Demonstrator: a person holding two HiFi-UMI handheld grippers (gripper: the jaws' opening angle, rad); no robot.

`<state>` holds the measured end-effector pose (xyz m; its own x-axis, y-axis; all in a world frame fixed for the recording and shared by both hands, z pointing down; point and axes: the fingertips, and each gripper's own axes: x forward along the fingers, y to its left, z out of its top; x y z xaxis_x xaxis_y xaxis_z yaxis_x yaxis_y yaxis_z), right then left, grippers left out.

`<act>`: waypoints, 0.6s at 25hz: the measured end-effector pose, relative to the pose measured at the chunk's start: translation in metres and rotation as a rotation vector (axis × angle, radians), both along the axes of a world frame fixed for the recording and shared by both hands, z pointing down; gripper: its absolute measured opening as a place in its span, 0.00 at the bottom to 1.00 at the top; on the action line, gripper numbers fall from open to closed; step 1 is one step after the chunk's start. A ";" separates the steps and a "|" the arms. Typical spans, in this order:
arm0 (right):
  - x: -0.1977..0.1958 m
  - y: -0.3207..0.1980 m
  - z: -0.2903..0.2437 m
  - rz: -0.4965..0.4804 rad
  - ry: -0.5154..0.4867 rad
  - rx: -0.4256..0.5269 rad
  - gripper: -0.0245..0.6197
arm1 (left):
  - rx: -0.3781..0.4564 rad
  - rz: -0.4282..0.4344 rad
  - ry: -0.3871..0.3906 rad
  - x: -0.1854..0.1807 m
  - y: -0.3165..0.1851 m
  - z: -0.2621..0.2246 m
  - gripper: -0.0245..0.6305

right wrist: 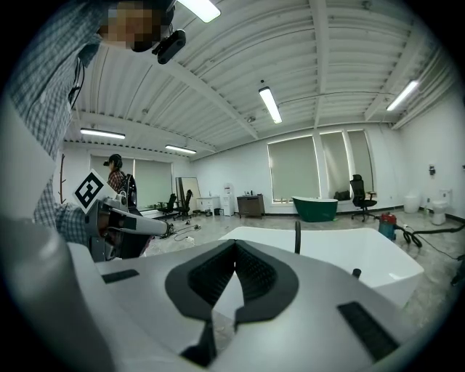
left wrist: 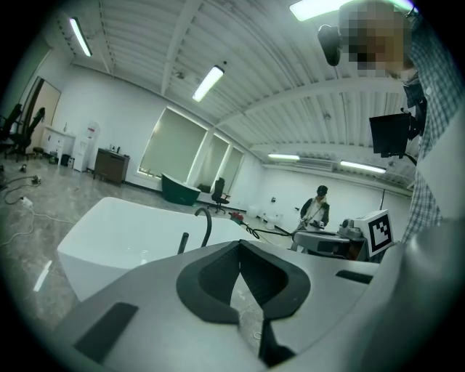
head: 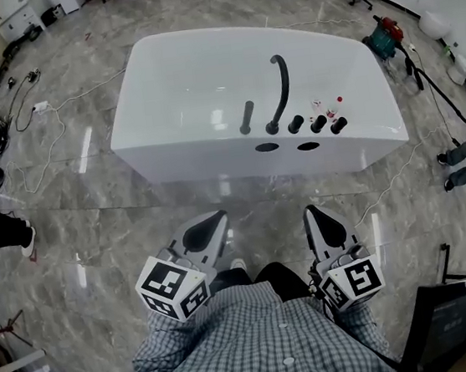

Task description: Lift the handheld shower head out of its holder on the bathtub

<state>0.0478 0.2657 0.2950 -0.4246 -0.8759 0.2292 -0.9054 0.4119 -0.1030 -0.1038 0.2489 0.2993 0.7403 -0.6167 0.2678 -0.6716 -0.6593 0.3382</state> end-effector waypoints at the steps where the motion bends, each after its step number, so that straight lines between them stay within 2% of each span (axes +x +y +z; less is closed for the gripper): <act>1: 0.000 -0.002 0.000 0.004 -0.003 -0.002 0.06 | 0.000 0.004 -0.003 -0.001 -0.002 -0.001 0.05; 7: 0.009 -0.014 0.009 0.033 -0.015 -0.020 0.06 | -0.002 0.026 -0.029 0.000 -0.011 0.003 0.05; 15: 0.015 -0.057 0.014 -0.011 -0.018 -0.013 0.06 | 0.005 -0.009 -0.042 0.008 -0.044 0.005 0.05</act>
<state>0.0627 0.2083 0.3091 -0.4386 -0.8680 0.2326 -0.8986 0.4207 -0.1247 -0.0956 0.2052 0.3043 0.7229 -0.6246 0.2953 -0.6909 -0.6550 0.3060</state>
